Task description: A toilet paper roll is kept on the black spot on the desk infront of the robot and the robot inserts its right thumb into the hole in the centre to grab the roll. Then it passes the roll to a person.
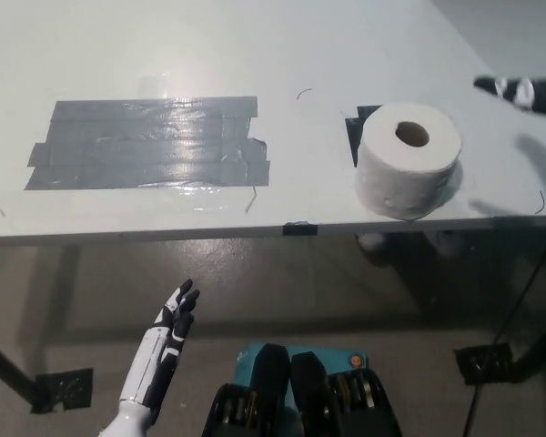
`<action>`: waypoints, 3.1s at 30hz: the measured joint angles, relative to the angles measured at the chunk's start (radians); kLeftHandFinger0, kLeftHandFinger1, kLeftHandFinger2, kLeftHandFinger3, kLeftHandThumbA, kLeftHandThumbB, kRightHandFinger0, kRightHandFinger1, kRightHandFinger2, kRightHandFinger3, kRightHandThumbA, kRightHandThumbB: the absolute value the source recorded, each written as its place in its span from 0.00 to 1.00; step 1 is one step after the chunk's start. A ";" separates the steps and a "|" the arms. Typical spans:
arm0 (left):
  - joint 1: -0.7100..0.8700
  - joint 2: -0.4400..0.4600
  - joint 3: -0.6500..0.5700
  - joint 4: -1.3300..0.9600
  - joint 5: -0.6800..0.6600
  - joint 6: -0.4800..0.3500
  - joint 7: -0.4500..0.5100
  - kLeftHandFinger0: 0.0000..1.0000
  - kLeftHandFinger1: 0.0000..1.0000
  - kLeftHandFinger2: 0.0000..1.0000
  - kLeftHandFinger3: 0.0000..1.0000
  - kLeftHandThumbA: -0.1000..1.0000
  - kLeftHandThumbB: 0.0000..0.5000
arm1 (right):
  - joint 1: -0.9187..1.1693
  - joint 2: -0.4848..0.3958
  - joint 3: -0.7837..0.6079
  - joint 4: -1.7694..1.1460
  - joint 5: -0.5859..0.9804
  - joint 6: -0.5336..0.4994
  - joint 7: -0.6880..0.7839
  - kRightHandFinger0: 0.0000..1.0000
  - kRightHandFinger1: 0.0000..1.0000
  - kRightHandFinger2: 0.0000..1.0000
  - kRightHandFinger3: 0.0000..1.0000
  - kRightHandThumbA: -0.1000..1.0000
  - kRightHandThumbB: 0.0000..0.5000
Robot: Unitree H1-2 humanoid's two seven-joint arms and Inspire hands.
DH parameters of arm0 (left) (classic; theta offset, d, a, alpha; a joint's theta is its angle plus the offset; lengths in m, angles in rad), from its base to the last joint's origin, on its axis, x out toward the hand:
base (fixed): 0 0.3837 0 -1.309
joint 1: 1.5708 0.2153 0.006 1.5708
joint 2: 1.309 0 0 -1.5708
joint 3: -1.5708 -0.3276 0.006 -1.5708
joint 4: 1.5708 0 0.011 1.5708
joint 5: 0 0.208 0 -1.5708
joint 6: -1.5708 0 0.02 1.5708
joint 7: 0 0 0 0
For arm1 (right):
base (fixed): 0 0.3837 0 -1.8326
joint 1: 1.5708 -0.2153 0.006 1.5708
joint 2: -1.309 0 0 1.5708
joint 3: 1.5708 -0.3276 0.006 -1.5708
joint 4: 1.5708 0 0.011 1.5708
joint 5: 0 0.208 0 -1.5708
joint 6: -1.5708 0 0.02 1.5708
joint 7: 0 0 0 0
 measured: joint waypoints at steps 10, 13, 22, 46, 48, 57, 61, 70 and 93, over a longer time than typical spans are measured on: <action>-0.002 0.000 0.000 0.000 0.000 0.002 0.000 1.00 1.00 1.00 1.00 1.00 0.16 | -0.337 -0.015 0.207 0.553 -0.006 0.070 0.188 1.00 1.00 1.00 1.00 1.00 0.71; -0.002 0.000 0.001 0.000 0.000 0.002 0.000 1.00 1.00 1.00 1.00 1.00 0.17 | -0.423 -0.003 0.273 0.717 -0.015 0.078 0.249 1.00 1.00 1.00 1.00 1.00 0.76; -0.004 0.000 0.001 -0.006 0.000 0.002 0.000 1.00 1.00 1.00 1.00 1.00 0.19 | -0.634 0.072 0.464 1.129 -0.083 0.090 0.393 1.00 1.00 1.00 1.00 1.00 0.86; -0.040 0.001 0.002 -0.054 0.004 0.018 0.000 1.00 1.00 1.00 1.00 1.00 0.20 | -0.742 0.137 0.527 1.361 -0.195 0.031 0.573 1.00 1.00 1.00 1.00 1.00 0.82; -0.040 0.001 0.002 -0.055 0.004 0.019 0.000 1.00 1.00 1.00 1.00 1.00 0.21 | -0.740 0.137 0.534 1.362 -0.205 0.025 0.579 1.00 1.00 1.00 1.00 1.00 0.77; -0.045 0.001 0.002 -0.055 0.005 0.021 0.000 1.00 1.00 1.00 1.00 1.00 0.19 | -0.724 0.138 0.545 1.363 -0.244 -0.010 0.583 1.00 1.00 1.00 1.00 1.00 0.84; -0.055 0.001 0.002 -0.055 0.005 0.021 0.000 1.00 1.00 1.00 1.00 1.00 0.20 | -0.711 0.145 0.545 1.364 -0.259 -0.024 0.581 1.00 1.00 1.00 1.00 1.00 0.87; -0.071 0.003 0.002 -0.055 0.004 0.023 -0.001 1.00 1.00 1.00 1.00 1.00 0.21 | -0.693 0.163 0.517 1.378 -0.270 -0.033 0.546 1.00 1.00 1.00 1.00 1.00 0.97; -0.079 0.003 0.002 -0.055 0.004 0.024 -0.001 1.00 1.00 1.00 1.00 1.00 0.18 | -0.661 0.186 0.430 1.378 -0.272 -0.050 0.394 1.00 1.00 1.00 1.00 1.00 0.88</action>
